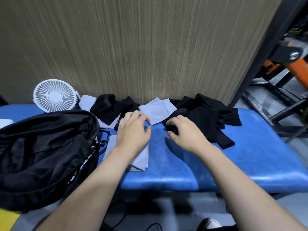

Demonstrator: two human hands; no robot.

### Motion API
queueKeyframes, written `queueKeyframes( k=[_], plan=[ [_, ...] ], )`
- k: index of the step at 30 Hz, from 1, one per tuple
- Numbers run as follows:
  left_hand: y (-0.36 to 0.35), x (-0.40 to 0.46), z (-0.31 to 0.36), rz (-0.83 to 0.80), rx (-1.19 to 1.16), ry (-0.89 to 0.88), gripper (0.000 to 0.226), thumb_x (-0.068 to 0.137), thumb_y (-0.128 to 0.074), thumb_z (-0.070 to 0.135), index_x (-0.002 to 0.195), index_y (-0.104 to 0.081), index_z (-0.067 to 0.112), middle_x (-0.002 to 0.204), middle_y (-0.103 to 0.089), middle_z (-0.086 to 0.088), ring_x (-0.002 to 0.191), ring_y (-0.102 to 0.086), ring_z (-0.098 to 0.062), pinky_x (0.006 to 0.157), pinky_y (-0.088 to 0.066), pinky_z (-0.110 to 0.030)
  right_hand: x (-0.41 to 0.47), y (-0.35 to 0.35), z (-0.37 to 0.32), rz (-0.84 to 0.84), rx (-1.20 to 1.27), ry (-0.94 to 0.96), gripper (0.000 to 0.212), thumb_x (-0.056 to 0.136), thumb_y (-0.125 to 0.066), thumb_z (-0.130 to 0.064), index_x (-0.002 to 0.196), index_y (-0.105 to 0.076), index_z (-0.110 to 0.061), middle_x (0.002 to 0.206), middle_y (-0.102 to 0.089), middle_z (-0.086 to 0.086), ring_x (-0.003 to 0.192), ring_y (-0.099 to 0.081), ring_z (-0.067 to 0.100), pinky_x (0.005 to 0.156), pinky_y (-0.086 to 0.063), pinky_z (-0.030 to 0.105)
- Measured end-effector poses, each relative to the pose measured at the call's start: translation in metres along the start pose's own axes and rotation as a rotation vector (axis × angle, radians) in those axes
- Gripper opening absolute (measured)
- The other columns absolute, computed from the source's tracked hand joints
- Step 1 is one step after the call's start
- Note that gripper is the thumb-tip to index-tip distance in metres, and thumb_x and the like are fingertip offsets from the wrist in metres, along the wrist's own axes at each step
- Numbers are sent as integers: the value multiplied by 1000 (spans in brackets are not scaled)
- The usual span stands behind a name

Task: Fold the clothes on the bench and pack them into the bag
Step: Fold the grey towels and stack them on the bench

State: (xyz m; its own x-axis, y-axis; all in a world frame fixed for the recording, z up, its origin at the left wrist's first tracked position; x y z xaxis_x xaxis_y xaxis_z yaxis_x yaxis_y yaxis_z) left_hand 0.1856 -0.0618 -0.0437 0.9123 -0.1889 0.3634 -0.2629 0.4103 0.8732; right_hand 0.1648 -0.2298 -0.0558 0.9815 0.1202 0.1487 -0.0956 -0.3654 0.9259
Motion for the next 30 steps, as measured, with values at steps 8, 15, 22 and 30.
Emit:
queueKeyframes(
  k=[8, 15, 22, 30],
  plan=[
    [-62, 20, 24, -289, 80, 73, 38, 96, -50, 37, 128, -58, 19, 150, -39, 5, 140, -28, -19, 110, -24, -33, -5, -11, 8, 3, 44, 43, 33, 93, -57, -27, 125, -60, -21, 119, -57, 2, 105, -53, 24, 92, -44, 36],
    [-62, 20, 30, -229, 101, 77, 44, 99, -47, 40, 130, -55, 11, 140, -47, 2, 124, -42, -28, 104, -35, -37, -9, -15, 16, -44, 242, -36, 29, 94, -59, -22, 123, -60, -19, 114, -57, -2, 90, -52, 13, 85, -45, 29],
    [-18, 3, 42, -12, -185, -8, 22, 89, -68, 37, 100, -65, 17, 102, -59, 6, 94, -58, -17, 78, -47, -32, -10, -23, 27, -35, 670, -373, 17, 90, -56, -26, 104, -64, -20, 91, -73, 0, 88, -71, 21, 79, -55, 37],
    [4, -26, 45, -45, -398, -95, 27, 85, -67, 14, 96, -45, 24, 77, -50, 9, 72, -50, -7, 63, -40, -23, -24, -30, 6, -155, 1314, -486, 23, 99, -48, -17, 109, -65, -5, 91, -71, 16, 76, -67, 31, 53, -51, 35]
  ],
)
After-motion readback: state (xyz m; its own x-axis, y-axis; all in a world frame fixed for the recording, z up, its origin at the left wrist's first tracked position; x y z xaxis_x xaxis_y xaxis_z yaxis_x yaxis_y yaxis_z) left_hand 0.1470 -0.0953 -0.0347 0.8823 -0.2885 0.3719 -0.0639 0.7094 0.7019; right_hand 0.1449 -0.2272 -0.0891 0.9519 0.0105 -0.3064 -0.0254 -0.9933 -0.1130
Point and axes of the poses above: each hand's wrist, its own x-axis towards the middle knuckle, its own y-axis out of the back of the hand, z = x × y, the point moved 8 cm from there along x, towards the middle knuckle
